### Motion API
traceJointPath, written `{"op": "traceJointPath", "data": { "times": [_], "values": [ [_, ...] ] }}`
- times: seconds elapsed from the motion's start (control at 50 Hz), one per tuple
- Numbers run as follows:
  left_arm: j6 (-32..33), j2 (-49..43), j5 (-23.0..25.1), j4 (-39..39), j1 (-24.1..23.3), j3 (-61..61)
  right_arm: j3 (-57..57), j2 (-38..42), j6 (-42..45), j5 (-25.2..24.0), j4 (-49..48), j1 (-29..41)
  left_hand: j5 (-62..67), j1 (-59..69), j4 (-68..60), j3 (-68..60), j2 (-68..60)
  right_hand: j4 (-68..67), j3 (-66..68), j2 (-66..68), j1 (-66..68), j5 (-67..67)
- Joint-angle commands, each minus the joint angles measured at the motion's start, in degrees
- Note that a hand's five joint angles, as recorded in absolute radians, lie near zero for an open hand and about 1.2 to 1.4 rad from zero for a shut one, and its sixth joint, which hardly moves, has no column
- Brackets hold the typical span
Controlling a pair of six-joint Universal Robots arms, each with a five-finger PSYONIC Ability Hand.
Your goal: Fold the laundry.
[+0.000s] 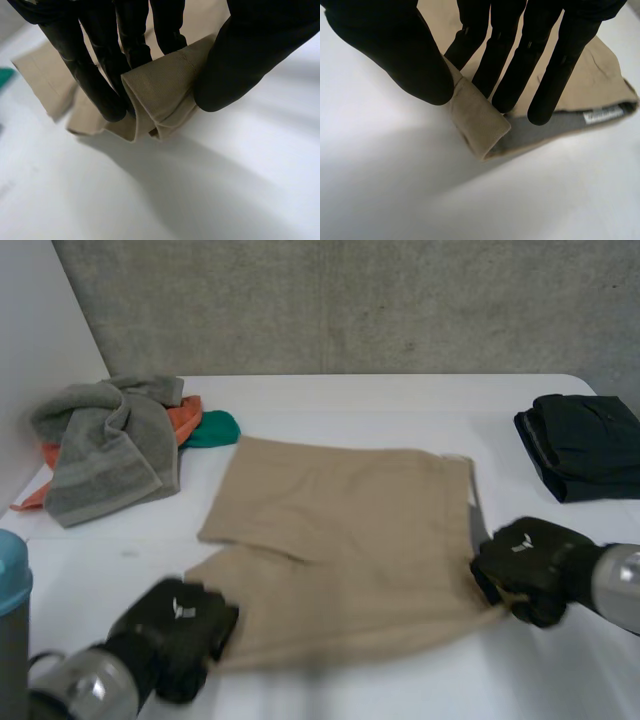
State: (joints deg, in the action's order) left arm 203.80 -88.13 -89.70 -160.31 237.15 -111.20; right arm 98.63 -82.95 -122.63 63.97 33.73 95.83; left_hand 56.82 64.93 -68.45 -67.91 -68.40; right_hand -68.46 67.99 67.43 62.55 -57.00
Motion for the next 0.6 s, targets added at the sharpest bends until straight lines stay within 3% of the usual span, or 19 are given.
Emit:
{"op": "traceJointPath", "data": {
  "times": [0.02, 0.14, 0.3, 0.46, 0.58, 0.6],
  "values": [
    [2.0, -3.1, 0.4, 5.2, -1.6, 3.6, -1.9, 1.2, 2.9, -3.2, 2.3, -2.8, 13.2, 15.1, -11.6, -12.1, -11.6, -11.5, 12.0, 12.6, 17.4, -13.0],
    [4.1, -11.6, -3.1, -7.8, 3.0, 13.5, -11.3, 12.0, -8.2, -0.7, -5.4, 3.7, 13.2, 15.1, -11.6, -12.1, -11.6, -11.5, 12.0, 12.6, 17.4, -13.0],
    [4.2, -30.2, -0.3, -30.2, 7.3, 35.6, -23.8, 22.0, -23.8, 6.2, -25.9, 7.1, 13.2, 15.1, -11.6, -12.1, -11.6, -11.5, 12.0, 12.6, 17.4, -13.0],
    [2.9, -49.2, 2.2, -31.2, 7.2, 56.6, -28.1, 32.0, -23.7, 13.9, -48.6, 9.7, 13.2, 15.1, -11.6, -12.1, -11.6, -11.5, 12.0, 12.6, 17.4, -13.0],
    [0.8, -58.0, -2.1, -30.8, 7.2, 66.8, -32.8, 40.7, -22.2, 15.2, -59.0, 10.8, 13.2, 15.1, -11.6, -12.1, -11.6, -11.5, 12.0, 12.6, 17.4, -13.0],
    [-1.0, -58.7, -2.1, -31.0, 7.1, 67.4, -34.5, 43.1, -21.6, 16.2, -60.0, 11.1, 4.7, 6.6, -3.1, -3.6, -3.1, 15.0, -14.5, -13.9, -9.1, 13.5]
  ]
}}
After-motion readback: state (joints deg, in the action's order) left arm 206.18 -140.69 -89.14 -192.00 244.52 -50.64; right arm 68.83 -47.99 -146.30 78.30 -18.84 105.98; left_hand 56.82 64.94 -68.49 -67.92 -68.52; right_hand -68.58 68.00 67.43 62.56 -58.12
